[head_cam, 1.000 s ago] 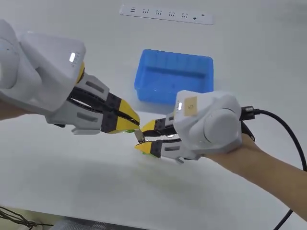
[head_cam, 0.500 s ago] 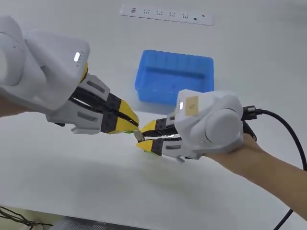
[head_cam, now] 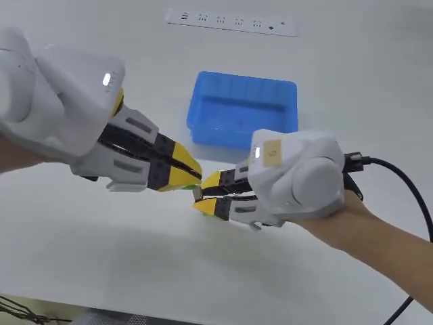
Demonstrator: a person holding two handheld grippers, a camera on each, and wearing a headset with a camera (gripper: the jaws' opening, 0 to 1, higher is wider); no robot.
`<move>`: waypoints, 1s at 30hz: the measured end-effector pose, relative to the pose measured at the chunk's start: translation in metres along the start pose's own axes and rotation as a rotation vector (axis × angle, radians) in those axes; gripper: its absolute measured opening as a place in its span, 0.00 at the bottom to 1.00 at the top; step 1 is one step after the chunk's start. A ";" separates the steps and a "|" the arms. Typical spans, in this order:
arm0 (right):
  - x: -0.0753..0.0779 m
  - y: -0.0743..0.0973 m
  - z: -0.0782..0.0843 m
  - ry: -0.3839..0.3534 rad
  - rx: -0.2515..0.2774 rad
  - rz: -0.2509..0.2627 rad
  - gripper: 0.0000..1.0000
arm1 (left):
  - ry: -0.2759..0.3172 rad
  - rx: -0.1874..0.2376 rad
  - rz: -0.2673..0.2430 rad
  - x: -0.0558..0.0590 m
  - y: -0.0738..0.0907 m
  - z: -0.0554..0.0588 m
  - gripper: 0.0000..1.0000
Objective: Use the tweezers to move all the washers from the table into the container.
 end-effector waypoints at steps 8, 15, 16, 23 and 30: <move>0.000 0.000 0.000 0.003 -0.006 -0.004 0.09 | 0.005 0.035 -0.005 0.001 -0.002 0.000 0.05; 0.004 0.007 -0.012 0.008 0.022 0.015 0.09 | -0.007 0.063 -0.001 0.001 0.005 -0.012 0.05; 0.006 0.008 -0.014 0.008 0.026 0.019 0.09 | -0.011 0.066 -0.003 0.001 0.007 -0.014 0.05; 0.025 0.026 -0.034 0.017 0.068 0.073 0.09 | -0.050 0.144 -0.037 -0.007 0.020 -0.039 0.05; 0.059 0.045 -0.051 0.032 0.104 0.159 0.09 | -0.107 0.202 -0.084 -0.029 0.033 -0.068 0.06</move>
Point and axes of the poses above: the centre of the closed fingertips' face, and the gripper's own axes: y roughly backward along the fingers, x roughly to its right, z roughly out of its underside, the point moved 7 cm from there along y, roughly backward along the fingers, and after that the axes turned 15 degrees about z, right-handed, at the moved point
